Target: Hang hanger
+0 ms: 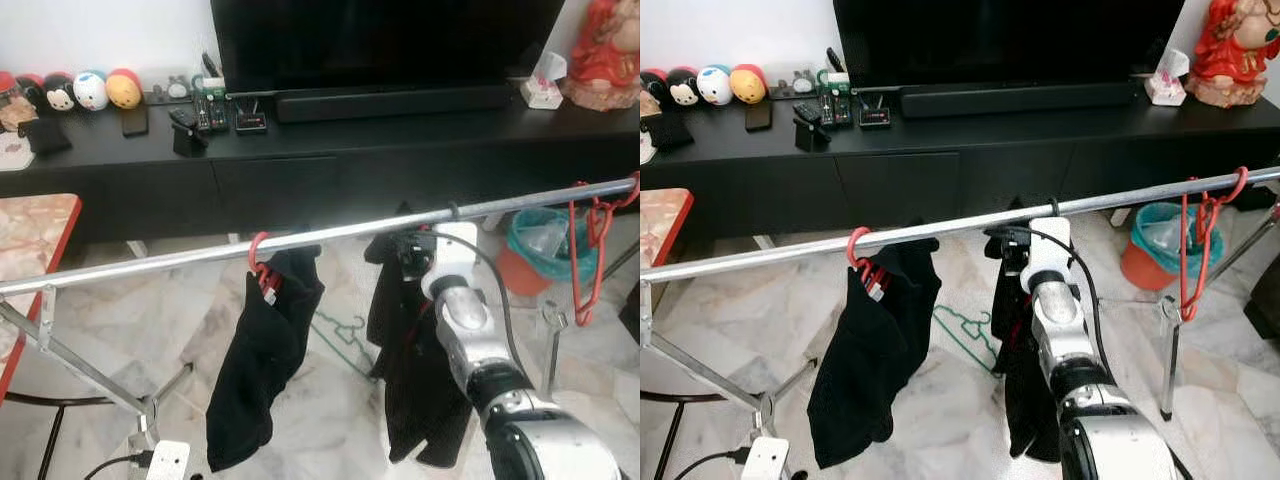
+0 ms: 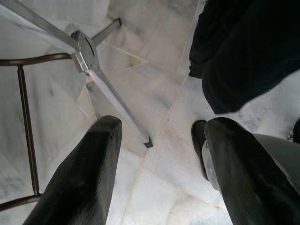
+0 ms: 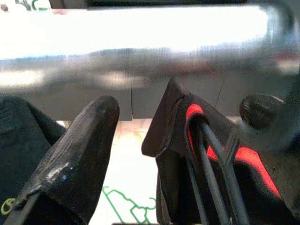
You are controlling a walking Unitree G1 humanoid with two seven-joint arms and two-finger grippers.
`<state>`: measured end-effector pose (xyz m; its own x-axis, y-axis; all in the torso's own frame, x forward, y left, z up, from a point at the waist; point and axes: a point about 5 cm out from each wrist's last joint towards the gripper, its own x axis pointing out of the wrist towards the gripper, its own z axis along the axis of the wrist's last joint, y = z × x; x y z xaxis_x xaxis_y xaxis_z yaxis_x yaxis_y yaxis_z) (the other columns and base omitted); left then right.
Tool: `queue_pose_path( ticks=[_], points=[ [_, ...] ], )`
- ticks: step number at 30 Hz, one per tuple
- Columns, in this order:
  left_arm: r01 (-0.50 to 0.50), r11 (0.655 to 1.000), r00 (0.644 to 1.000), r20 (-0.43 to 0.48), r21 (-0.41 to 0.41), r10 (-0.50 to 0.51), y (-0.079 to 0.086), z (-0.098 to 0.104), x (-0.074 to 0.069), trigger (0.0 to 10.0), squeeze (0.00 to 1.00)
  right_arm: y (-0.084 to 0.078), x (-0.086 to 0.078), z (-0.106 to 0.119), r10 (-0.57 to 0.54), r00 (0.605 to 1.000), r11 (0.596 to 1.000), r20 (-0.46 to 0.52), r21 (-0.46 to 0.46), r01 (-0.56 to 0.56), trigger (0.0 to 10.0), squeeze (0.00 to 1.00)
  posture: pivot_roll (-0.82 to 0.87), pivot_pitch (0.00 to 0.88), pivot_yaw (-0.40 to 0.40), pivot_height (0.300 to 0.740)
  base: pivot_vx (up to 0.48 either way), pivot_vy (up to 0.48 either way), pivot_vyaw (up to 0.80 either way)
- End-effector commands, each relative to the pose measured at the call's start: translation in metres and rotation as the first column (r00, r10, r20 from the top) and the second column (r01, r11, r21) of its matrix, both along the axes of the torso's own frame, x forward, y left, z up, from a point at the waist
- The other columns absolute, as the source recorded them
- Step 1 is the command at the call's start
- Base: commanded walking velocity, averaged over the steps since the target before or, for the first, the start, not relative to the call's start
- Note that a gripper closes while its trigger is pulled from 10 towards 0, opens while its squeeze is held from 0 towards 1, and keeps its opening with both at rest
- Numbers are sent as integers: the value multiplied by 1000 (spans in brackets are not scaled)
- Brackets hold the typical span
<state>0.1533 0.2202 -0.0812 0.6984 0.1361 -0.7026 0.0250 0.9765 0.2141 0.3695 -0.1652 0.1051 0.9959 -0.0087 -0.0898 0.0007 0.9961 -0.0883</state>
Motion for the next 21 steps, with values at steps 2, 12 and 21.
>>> queue_pose_path(
  ticks=[2, 12, 21],
  points=[
    [3, 1000, 1000, -22, 7, -3, 0, -3, -7, 10000, 0, -5, 5, 4, -16, 999, 1000, -28, -17, 16, 10000, 0, 28, 78, -7, 740, 0, 0, 0],
    [0, 1000, 1000, -28, 14, 0, 0, -3, -9, 10000, 0, -9, 4, -7, -23, 989, 998, -148, -58, 14, 10000, 0, 32, 77, -8, 740, 0, 0, 0],
    [-5, 1000, 999, -39, 22, 6, 4, -4, -11, 10000, 0, -13, 3, -9, -35, 983, 998, -178, -61, 24, 10000, 0, 33, 78, -7, 740, 0, 0, 0]
  ],
)
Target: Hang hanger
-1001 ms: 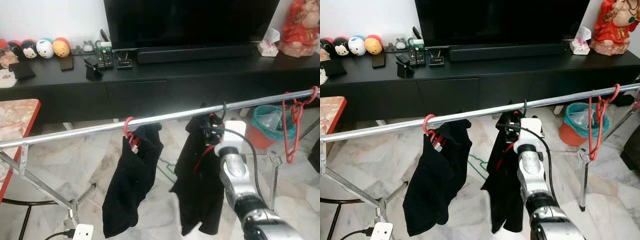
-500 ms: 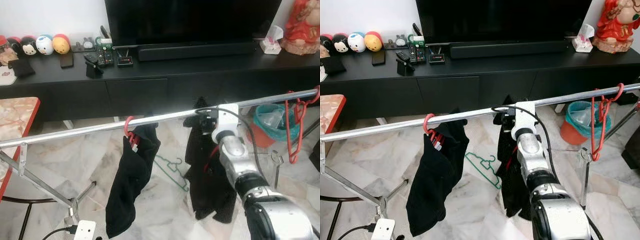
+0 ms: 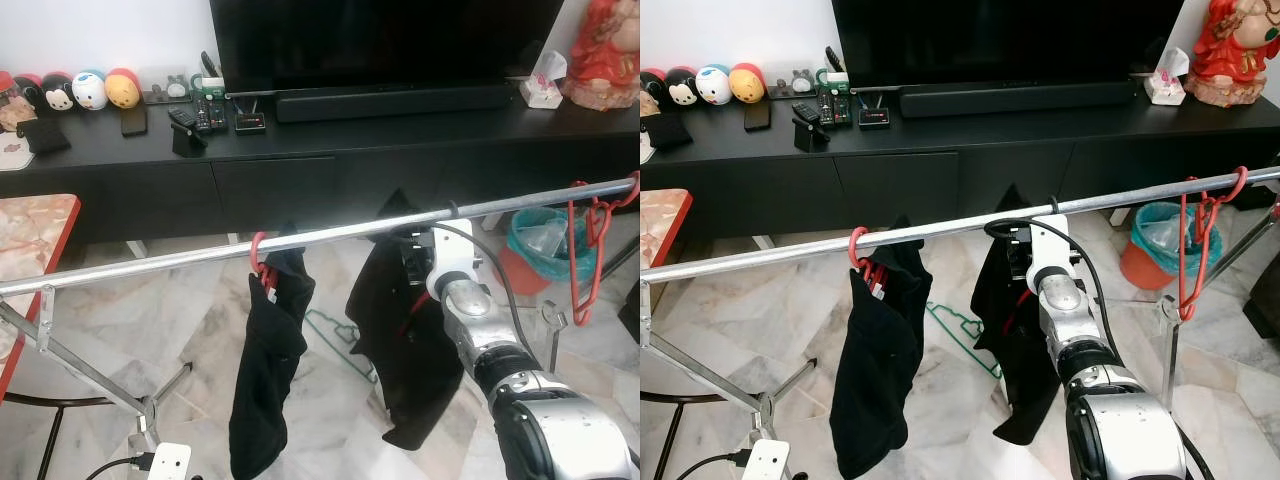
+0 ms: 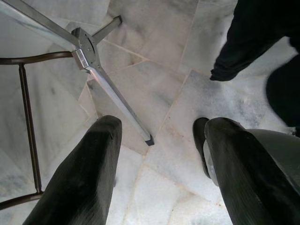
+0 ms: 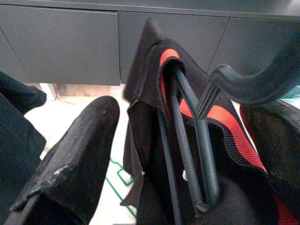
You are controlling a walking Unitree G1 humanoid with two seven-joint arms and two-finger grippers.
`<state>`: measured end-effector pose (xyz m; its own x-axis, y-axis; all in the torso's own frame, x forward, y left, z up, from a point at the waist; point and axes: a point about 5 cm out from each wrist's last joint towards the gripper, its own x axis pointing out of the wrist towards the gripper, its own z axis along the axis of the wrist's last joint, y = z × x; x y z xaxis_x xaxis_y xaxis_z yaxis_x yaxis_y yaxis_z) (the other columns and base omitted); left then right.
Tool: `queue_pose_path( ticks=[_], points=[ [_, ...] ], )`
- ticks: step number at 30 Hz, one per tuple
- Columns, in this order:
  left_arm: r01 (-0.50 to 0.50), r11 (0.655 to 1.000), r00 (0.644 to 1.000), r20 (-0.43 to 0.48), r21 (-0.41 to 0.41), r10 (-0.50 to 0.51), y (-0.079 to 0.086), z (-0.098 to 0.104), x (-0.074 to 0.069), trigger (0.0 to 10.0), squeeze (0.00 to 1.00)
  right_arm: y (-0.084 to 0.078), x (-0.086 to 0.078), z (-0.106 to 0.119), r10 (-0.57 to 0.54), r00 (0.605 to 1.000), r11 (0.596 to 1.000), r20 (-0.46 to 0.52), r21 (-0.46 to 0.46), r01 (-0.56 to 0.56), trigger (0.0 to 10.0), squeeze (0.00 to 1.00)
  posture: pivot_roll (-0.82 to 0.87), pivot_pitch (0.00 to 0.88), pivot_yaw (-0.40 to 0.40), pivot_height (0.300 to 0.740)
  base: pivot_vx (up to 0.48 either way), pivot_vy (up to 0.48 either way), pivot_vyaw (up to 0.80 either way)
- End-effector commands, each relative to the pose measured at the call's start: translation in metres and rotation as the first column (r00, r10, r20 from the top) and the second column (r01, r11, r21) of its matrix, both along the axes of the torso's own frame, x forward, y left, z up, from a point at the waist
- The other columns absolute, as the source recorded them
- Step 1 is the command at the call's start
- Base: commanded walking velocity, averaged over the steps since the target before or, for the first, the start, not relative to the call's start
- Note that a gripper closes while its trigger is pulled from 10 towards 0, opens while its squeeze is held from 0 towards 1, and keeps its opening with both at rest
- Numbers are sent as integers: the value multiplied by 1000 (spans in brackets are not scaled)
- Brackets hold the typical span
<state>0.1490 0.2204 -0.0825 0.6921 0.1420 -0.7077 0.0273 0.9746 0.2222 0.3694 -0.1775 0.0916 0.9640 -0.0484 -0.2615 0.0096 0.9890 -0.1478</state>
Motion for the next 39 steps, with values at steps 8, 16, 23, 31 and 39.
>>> queue_pose_path(
  ticks=[8, 16, 23, 31, 39],
  points=[
    [-7, 1000, 999, -40, 17, 7, 4, -3, -7, 10000, 0, 2, 3, 4, 18, 1000, 1000, -4, 10, -18, 0, 0, 33, 79, -6, 740, 0, 0, 0],
    [-11, 1000, 999, -53, 21, 12, 6, -4, -9, 10000, 0, 4, 2, 2, 24, 1000, 1000, -10, 19, -24, 0, 0, 33, 79, -7, 740, 0, 0, 0],
    [-11, 1000, 998, -61, 22, 13, 7, -5, -10, 10000, 0, 5, 1, 0, 29, 999, 999, -21, 28, -28, 0, 0, 37, 79, -5, 740, 0, 0, 0],
    [-8, 1000, 997, -74, 23, 10, 8, -6, -11, 10000, 0, 8, 0, -4, 34, 999, 999, -37, 34, -33, 0, 0, 39, 80, -3, 740, 0, 0, 0],
    [-4, 1000, 996, -84, 22, 6, 8, -6, -12, 10000, 0, 14, -1, -6, 50, 998, 996, -41, 82, -46, 0, 0, 43, 81, 2, 740, 0, 0, 0]
  ],
)
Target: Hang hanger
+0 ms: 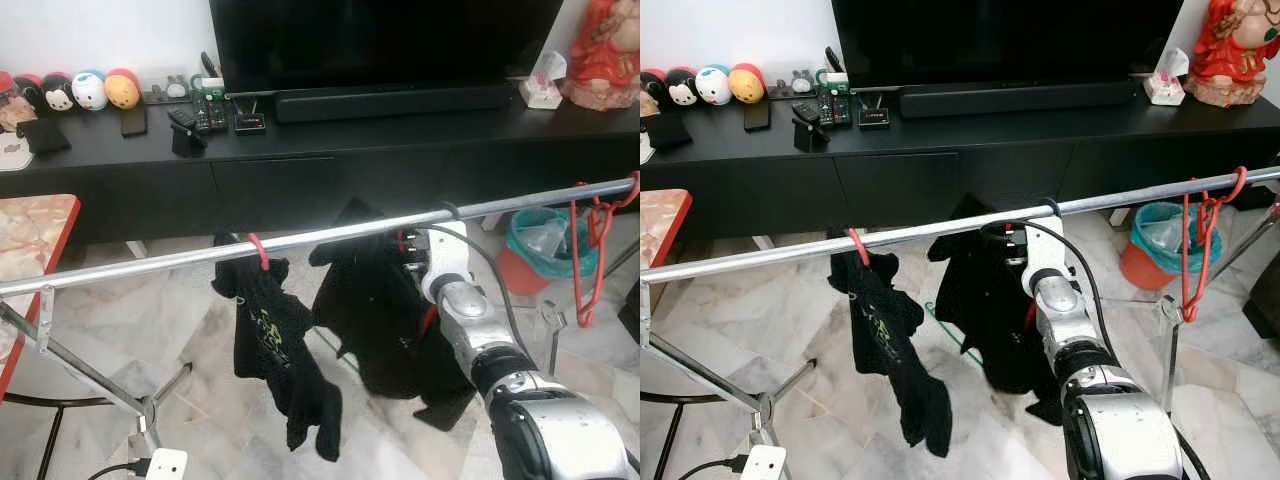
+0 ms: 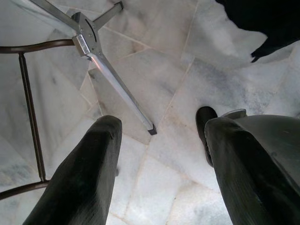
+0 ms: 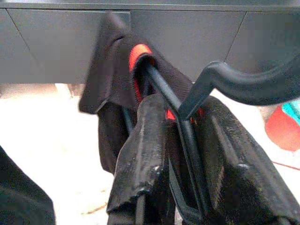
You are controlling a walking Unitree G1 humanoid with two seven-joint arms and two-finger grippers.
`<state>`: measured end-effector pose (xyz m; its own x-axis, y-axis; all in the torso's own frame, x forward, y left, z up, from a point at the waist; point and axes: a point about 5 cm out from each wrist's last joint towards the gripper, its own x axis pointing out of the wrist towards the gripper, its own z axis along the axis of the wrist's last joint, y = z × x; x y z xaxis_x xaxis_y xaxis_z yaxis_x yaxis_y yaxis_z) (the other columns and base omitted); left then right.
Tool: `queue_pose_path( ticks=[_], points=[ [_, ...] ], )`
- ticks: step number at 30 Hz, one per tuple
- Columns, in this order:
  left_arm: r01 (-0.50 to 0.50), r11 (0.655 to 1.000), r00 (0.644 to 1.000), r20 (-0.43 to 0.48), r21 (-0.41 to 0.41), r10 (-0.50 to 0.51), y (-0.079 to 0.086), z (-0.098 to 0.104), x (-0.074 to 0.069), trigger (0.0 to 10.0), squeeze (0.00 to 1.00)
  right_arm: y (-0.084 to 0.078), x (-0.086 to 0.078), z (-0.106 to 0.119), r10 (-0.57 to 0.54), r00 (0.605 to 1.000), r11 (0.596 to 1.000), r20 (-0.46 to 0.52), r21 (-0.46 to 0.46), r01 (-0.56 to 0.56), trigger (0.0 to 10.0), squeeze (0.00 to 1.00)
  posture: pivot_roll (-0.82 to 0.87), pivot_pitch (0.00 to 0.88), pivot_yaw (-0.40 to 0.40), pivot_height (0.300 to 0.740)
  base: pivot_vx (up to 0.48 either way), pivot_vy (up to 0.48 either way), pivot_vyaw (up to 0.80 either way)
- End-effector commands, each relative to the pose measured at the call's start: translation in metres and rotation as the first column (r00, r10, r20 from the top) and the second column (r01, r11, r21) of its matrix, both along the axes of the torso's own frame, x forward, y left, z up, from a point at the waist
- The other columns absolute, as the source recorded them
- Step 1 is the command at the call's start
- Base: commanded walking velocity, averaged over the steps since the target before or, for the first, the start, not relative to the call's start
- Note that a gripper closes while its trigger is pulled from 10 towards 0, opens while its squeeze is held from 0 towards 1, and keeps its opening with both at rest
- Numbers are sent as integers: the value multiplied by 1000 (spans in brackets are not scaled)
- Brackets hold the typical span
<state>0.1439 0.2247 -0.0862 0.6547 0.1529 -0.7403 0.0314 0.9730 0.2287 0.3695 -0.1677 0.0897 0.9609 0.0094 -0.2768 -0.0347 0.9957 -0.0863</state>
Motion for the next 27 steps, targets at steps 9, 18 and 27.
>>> queue_pose_path(
  ticks=[9, 18, 27],
  points=[
    [6, 1000, 999, -34, 16, -6, 5, -2, -6, 10000, 0, 9, -1, -3, 28, 1000, 999, -10, 28, -28, 0, 0, 43, 81, 4, 740, 0, 0, 0],
    [3, 1000, 999, -34, 15, -3, 5, -2, -6, 10000, 0, 13, -1, 1, 20, 999, 998, 45, 51, -22, 0, 0, 43, 78, 2, 740, 0, 0, 0],
    [8, 1000, 1000, -30, 12, -7, 1, -2, -4, 10000, 0, 4, 0, 16, -56, 977, 995, 206, 98, 37, 2745, 0, 36, 79, 2, 740, 0, 0, 0]
  ],
)
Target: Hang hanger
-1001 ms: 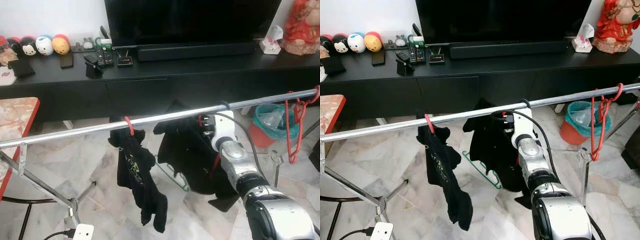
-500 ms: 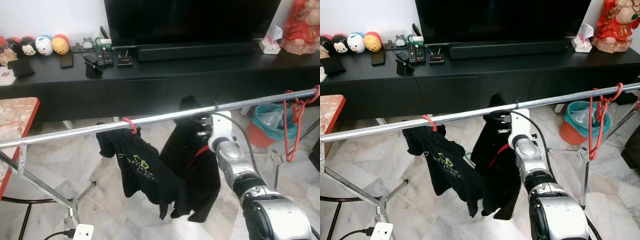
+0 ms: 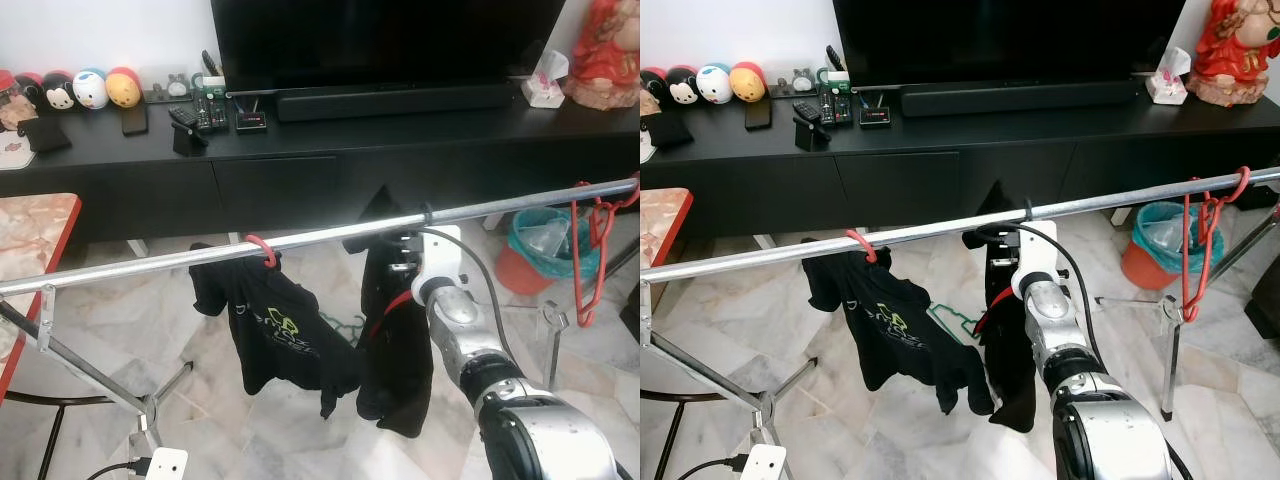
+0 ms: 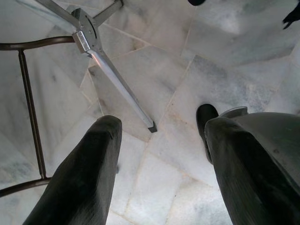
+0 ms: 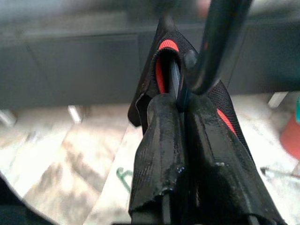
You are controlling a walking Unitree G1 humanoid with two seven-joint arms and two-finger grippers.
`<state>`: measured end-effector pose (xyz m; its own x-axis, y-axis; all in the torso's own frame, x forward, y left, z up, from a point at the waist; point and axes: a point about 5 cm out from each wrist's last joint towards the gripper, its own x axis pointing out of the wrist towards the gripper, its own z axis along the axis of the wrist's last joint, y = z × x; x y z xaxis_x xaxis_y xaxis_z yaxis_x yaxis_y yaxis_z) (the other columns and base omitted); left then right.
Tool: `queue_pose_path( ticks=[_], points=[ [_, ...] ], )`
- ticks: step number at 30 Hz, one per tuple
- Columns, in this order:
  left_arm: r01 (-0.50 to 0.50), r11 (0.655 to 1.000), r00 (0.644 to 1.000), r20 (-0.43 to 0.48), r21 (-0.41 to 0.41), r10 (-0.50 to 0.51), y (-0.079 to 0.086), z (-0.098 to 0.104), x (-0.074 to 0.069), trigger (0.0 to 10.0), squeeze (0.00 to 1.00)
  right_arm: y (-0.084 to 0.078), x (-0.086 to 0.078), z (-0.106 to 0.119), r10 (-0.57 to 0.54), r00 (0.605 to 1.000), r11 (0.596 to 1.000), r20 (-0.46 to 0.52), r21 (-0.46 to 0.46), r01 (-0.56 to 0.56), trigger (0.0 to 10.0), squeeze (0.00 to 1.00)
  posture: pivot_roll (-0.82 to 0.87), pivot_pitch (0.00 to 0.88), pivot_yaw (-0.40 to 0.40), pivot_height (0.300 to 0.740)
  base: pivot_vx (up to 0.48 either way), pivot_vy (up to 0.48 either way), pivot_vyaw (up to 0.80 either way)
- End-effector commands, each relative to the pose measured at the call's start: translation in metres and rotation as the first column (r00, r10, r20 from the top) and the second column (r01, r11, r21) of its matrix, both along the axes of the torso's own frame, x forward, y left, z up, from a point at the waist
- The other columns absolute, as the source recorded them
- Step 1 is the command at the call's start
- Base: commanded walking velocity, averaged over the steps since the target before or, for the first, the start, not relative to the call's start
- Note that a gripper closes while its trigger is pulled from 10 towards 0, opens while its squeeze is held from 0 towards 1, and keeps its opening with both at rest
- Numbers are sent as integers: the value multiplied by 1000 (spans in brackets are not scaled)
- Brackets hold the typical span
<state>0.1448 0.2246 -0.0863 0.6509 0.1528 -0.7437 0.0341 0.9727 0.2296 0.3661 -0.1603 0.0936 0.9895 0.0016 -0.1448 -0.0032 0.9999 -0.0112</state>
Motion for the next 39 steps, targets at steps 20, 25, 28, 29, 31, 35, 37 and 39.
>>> queue_pose_path(
  ticks=[20, 25, 28, 29, 31, 35, 37, 39],
  points=[
    [16, 1000, 999, -30, 1, -16, -3, -4, -6, 10000, 0, -10, -30, -5, -54, 975, 998, 217, 56, 42, 10000, 0, 11, 90, 1, 740, 0, 0, 0],
    [11, 1000, 1000, -12, -3, -11, -6, -3, -6, 10000, 0, -10, -40, -12, -41, 973, 998, 229, 47, 31, 10000, 0, 13, 83, -5, 740, 0, 0, 0],
    [8, 1000, 1000, -14, 4, -8, -7, -4, -5, 10000, 0, -9, -43, -13, -32, 972, 999, 234, 37, 24, 10000, 0, 14, 78, -9, 740, 0, 0, 0],
    [7, 1000, 1000, -14, 5, -7, -7, -4, -5, 10000, 0, -8, -44, -14, -31, 972, 999, 235, 39, 22, 10000, 0, 14, 78, -9, 740, 0, 0, 0],
    [9, 1000, 1000, -17, 6, -8, -7, -4, -6, 10000, 0, -7, -47, -16, -26, 972, 999, 235, 38, 18, 10000, 0, 14, 66, -11, 740, 0, 0, 0],
    [13, 1000, 1000, -22, 5, -13, -8, -4, -6, 10000, 0, -7, -55, -24, -16, 978, 1000, 210, 27, 10, 10000, 0, 12, 51, -11, 740, 0, 0, 0],
    [17, 1000, 1000, -26, 3, -17, -9, -5, -6, 10000, 0, -9, -59, -32, -20, 983, 1000, 182, 21, 17, 10000, 0, 9, 35, -12, 740, 0, 0, 0],
    [18, 1000, 999, -30, 1, -18, -10, -5, -6, 10000, 0, -11, -61, -36, -27, 986, 1000, 165, 18, 24, 10000, 0, 14, 24, -14, 740, 0, 0, 0]
  ],
)
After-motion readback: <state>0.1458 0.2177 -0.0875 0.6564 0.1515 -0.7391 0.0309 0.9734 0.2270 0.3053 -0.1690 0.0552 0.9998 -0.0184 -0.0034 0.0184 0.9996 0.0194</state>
